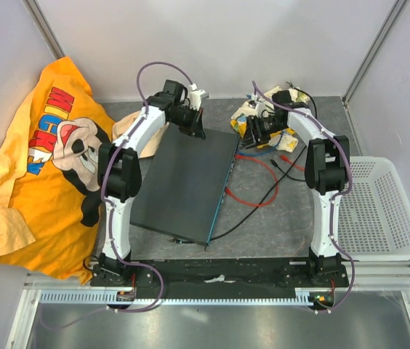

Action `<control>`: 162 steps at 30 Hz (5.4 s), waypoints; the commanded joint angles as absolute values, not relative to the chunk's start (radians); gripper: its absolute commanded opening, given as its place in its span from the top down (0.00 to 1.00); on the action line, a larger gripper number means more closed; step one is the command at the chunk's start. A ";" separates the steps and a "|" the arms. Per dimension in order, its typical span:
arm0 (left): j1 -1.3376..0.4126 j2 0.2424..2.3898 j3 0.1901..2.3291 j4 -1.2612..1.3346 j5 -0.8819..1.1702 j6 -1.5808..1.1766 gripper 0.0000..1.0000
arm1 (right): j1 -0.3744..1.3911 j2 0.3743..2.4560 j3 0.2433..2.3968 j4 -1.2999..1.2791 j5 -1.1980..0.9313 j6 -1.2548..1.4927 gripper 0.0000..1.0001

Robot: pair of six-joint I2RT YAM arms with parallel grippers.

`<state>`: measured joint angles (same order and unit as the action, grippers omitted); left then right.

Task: Pull the plug from the switch port
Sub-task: Pull the connector from the switch port.

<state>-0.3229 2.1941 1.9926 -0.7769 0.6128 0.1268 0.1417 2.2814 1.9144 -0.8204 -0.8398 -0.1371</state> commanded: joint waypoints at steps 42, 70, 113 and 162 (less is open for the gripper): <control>-0.408 2.350 2.022 -0.917 0.525 0.161 0.99 | 0.081 2.646 2.048 -0.479 -1.404 0.189 0.54; -0.408 2.310 1.974 -0.927 0.520 0.169 0.98 | 0.101 2.526 1.893 -0.488 -1.359 0.178 0.62; -0.437 2.307 1.971 -0.925 0.512 0.179 0.98 | 0.112 2.583 1.968 -0.669 -1.083 0.052 1.00; -0.442 2.353 1.977 -0.922 0.503 0.178 0.97 | 0.143 2.583 1.923 -0.331 -1.132 0.316 1.00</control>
